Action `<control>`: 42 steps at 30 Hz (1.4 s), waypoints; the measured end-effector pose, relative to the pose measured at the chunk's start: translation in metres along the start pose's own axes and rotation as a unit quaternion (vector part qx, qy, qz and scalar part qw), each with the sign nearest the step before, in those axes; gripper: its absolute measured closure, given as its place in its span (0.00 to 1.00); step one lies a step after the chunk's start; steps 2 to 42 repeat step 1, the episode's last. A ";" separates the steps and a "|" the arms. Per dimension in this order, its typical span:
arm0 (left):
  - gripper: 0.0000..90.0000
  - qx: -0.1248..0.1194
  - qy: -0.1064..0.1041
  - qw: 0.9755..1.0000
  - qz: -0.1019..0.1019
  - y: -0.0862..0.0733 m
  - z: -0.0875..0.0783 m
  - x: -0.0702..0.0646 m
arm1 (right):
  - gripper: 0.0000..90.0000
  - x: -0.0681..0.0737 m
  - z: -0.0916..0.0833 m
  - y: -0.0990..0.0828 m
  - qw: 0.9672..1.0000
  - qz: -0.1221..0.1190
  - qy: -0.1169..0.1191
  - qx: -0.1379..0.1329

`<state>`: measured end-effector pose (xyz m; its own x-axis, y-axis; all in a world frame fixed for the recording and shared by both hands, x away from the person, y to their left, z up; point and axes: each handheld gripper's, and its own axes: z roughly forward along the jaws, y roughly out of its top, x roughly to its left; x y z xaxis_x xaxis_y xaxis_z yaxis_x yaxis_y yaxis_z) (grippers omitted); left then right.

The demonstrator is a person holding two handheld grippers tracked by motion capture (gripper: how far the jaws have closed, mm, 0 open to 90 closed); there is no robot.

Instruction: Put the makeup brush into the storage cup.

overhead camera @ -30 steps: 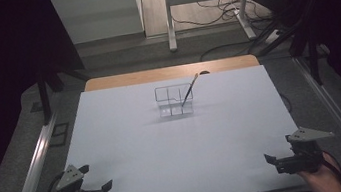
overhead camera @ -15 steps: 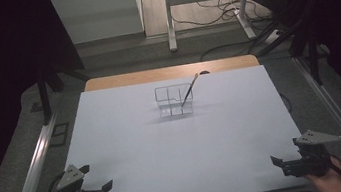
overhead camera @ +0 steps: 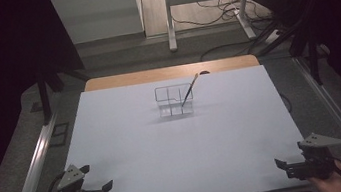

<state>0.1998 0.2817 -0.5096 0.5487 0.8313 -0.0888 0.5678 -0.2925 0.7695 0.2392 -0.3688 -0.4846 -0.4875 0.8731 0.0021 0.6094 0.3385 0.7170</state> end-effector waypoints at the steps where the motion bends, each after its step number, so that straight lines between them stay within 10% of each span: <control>1: 0.00 -0.001 0.000 1.000 0.000 0.000 0.000 0.000 | 0.00 0.000 0.000 0.000 1.000 -0.001 0.000 0.000; 42: 0.00 -0.001 0.000 1.000 0.000 0.000 0.000 0.000 | 0.00 0.000 0.000 0.000 1.000 -0.001 0.000 0.000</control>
